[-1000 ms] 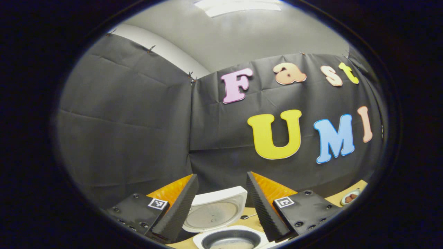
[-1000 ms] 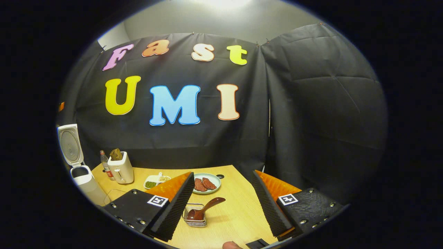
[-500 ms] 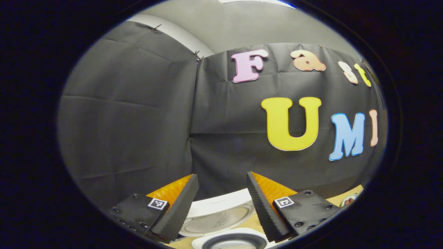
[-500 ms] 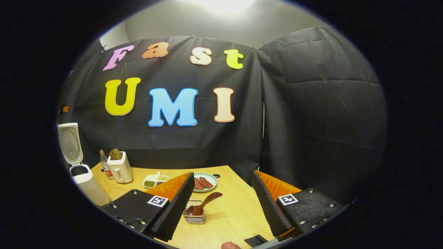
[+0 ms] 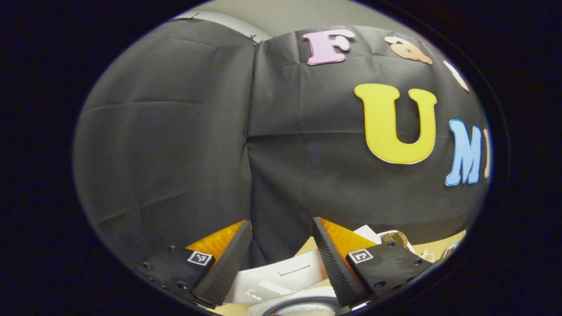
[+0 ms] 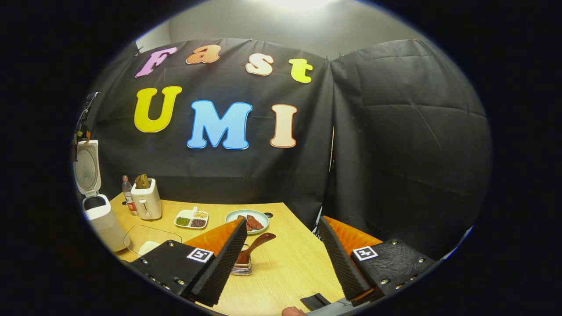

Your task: Close the left gripper, press the button to open the rice cooker; take a wooden spoon from the chopstick holder with the right hand, scoop a spoonful of rice and pour it into the rice cooker, then put the wooden spoon back into the chopstick holder.

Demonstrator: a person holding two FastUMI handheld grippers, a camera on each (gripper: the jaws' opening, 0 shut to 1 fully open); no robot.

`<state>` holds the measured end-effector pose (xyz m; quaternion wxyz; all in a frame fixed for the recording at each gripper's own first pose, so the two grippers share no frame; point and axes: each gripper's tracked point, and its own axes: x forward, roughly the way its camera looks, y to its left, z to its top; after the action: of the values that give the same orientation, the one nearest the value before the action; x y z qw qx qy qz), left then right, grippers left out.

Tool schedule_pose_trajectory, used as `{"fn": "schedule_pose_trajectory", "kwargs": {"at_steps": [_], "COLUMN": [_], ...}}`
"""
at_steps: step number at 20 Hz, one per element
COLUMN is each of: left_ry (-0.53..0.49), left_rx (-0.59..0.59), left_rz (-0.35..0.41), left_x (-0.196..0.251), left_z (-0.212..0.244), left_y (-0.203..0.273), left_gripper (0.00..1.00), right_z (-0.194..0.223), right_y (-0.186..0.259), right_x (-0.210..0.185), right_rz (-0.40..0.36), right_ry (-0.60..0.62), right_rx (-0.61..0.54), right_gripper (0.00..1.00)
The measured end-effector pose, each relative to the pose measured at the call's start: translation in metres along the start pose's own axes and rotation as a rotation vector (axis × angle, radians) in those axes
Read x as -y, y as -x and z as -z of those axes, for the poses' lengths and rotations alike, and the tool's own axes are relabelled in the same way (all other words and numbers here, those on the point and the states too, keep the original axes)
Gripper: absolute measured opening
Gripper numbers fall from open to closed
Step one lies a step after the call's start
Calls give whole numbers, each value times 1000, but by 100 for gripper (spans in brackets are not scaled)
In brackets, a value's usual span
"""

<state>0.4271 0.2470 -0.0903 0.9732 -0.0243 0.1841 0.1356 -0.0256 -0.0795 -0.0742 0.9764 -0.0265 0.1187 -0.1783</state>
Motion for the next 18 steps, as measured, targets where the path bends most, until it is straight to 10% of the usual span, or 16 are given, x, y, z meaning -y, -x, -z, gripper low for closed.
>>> {"fn": "schedule_pose_trajectory", "kwargs": {"at_steps": [18], "left_ry": [51], "left_rx": [-57], "left_rz": [18], "left_x": [31], "left_z": [34], "left_y": [71], "left_gripper": [96], "right_z": [-12], "right_y": [-32], "right_x": [-10], "right_rz": [-156], "right_ry": [-1], "right_rx": [27], "right_gripper": [97]}}
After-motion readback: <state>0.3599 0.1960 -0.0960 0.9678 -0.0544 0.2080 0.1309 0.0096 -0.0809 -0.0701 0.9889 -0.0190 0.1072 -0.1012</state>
